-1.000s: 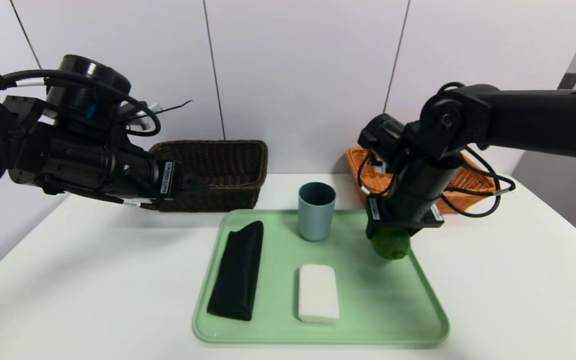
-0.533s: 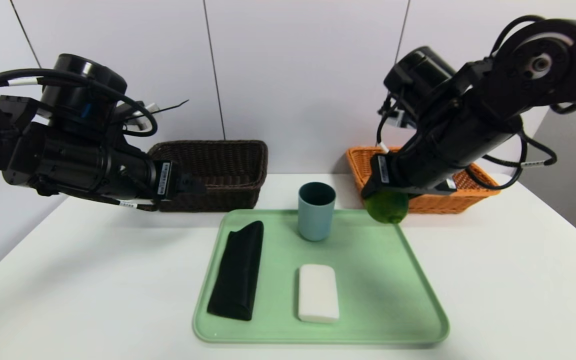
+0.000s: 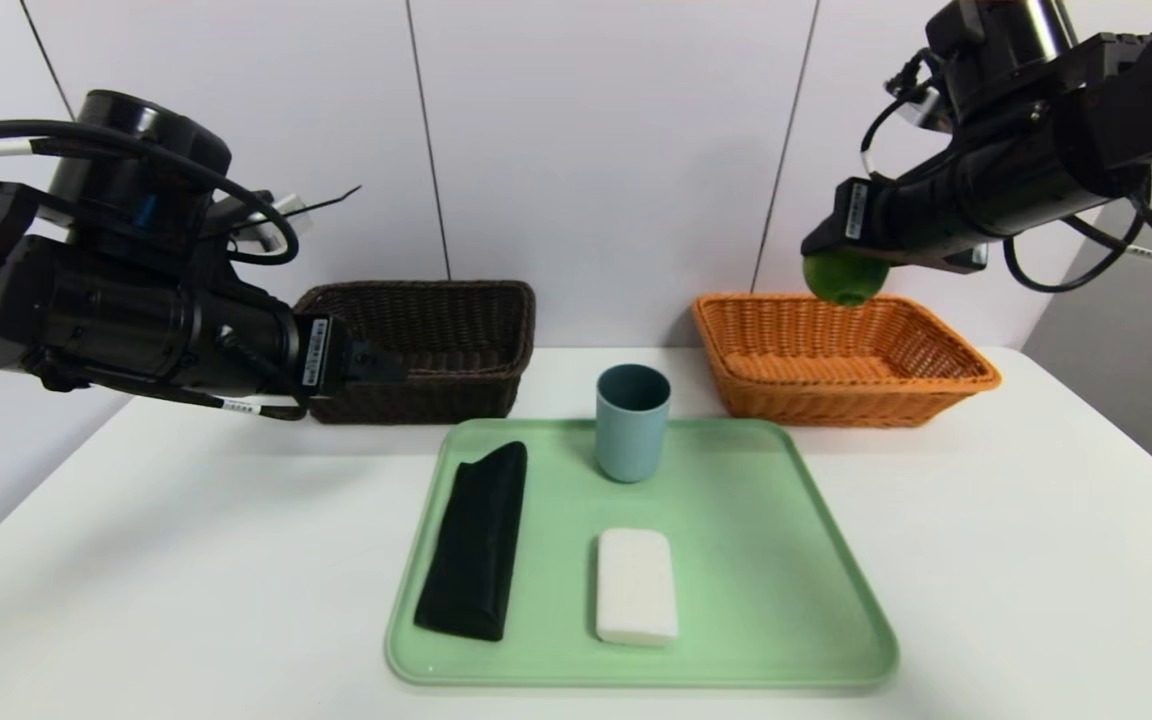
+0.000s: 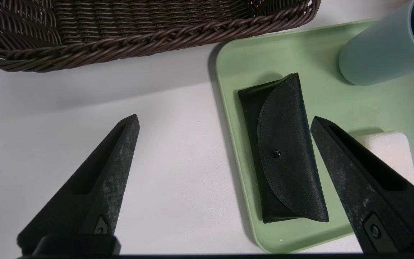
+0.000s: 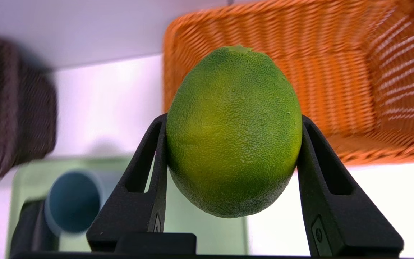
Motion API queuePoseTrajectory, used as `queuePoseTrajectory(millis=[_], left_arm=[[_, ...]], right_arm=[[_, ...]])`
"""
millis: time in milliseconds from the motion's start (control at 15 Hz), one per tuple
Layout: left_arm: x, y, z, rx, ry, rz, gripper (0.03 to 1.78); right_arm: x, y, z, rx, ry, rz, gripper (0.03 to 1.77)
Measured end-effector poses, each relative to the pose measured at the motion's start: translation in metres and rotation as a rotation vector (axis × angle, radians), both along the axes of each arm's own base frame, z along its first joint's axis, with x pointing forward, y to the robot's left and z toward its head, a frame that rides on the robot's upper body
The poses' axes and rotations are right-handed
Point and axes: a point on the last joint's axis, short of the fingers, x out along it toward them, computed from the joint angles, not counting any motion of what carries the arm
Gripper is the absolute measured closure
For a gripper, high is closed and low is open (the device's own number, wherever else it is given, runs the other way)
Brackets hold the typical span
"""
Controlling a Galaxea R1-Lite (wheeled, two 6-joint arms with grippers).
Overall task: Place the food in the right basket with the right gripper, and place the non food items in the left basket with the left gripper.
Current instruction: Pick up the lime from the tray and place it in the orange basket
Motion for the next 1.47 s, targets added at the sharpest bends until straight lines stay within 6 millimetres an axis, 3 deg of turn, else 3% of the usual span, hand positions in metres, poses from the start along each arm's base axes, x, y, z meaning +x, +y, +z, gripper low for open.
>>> queuePoseTrajectory(millis=[400, 733, 1133, 1467], left_arm=[[-0.003, 0.0, 0.0, 0.001, 0.002, -0.004, 0.12], [-0.004, 0.0, 0.0, 0.001, 0.003, -0.004, 0.12], [-0.002, 0.0, -0.001, 0.002, 0.004, -0.004, 0.12], [0.0, -0.001, -0.001, -0.009, 0.005, 0.008, 0.12]], right_arm=[[0.056, -0.029, -0.052, -0.016, 0.077, -0.096, 0.81], [0.092, -0.037, -0.099, -0.027, 0.123, -0.128, 0.81], [0.106, -0.046, -0.126, -0.045, 0.173, -0.143, 0.81], [0.107, -0.047, -0.126, -0.051, 0.167, -0.14, 0.46]])
